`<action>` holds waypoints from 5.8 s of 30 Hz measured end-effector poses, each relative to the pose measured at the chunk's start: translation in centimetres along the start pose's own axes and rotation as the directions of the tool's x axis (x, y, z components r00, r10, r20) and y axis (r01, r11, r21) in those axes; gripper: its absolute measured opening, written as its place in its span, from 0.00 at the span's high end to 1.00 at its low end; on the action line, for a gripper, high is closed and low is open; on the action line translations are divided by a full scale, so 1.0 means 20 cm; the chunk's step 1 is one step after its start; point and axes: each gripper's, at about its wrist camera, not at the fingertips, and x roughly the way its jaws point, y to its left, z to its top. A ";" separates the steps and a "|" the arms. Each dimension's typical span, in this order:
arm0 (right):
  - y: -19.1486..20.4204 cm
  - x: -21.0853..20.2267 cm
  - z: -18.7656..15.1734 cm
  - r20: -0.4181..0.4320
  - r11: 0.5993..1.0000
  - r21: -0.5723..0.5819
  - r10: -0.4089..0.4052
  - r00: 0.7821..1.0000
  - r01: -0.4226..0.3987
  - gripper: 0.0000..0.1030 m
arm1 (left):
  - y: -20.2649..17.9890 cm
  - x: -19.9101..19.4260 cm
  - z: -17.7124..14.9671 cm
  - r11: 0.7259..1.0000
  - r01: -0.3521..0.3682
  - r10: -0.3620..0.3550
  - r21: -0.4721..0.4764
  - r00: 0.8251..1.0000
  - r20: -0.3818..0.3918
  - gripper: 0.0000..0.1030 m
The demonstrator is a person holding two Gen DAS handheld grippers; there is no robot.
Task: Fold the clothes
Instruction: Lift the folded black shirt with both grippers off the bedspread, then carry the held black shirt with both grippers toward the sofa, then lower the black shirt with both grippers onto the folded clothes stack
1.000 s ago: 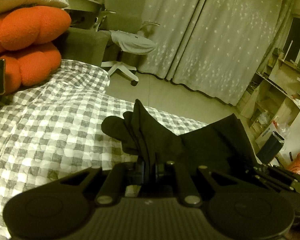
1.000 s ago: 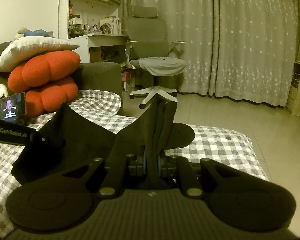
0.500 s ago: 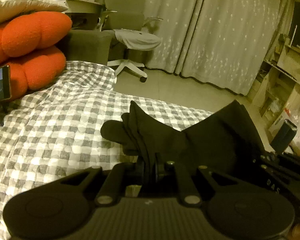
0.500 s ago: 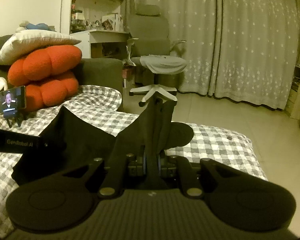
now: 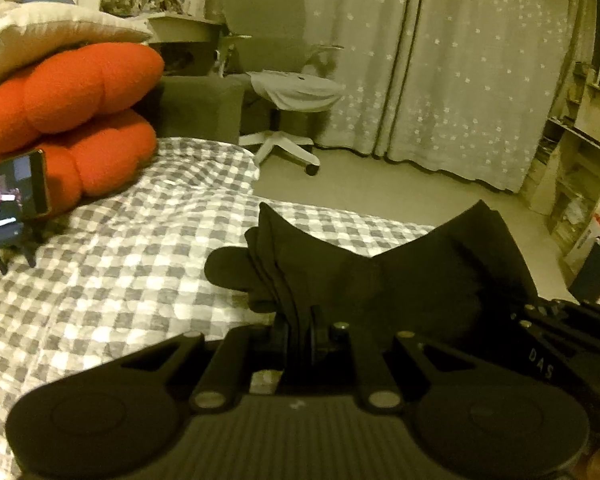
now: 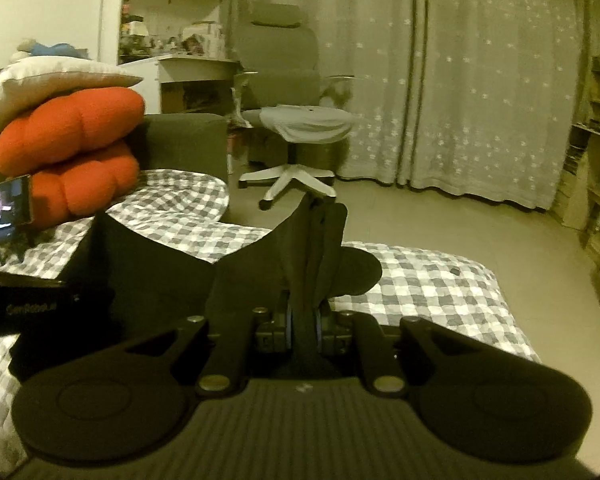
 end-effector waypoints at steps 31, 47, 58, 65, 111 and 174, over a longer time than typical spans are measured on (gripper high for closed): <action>0.15 -0.07 0.09 0.032 0.999 0.052 -0.003 0.999 0.001 0.88 | 0.09 -0.24 -0.04 0.994 -0.090 0.095 -0.058 0.991 0.092 0.91; 0.21 -0.18 0.07 -0.013 0.996 0.090 -0.028 1.000 0.029 0.89 | 0.16 -0.37 -0.10 0.996 -0.081 0.083 -0.038 0.995 0.057 0.91; 0.51 -0.27 0.07 -0.013 0.988 -0.075 0.138 0.990 -0.138 0.89 | 0.52 -0.68 -0.24 0.974 -0.119 0.138 -0.192 0.987 0.084 0.91; 0.96 -0.22 0.25 -0.087 0.904 -0.224 0.355 0.931 -0.365 0.89 | 0.93 -0.90 -0.25 0.891 -0.208 0.261 -0.403 0.962 0.080 0.91; 2.64 0.12 0.31 -0.271 0.401 -0.120 0.867 0.419 -0.908 0.89 | 2.47 -1.31 -0.59 0.551 -0.231 0.543 -0.802 0.829 0.134 0.91; 2.83 -0.05 0.12 -0.226 0.331 -0.229 0.896 0.381 -0.915 0.50 | 2.48 -1.20 -0.62 0.674 -0.371 0.592 -0.640 0.788 0.167 0.80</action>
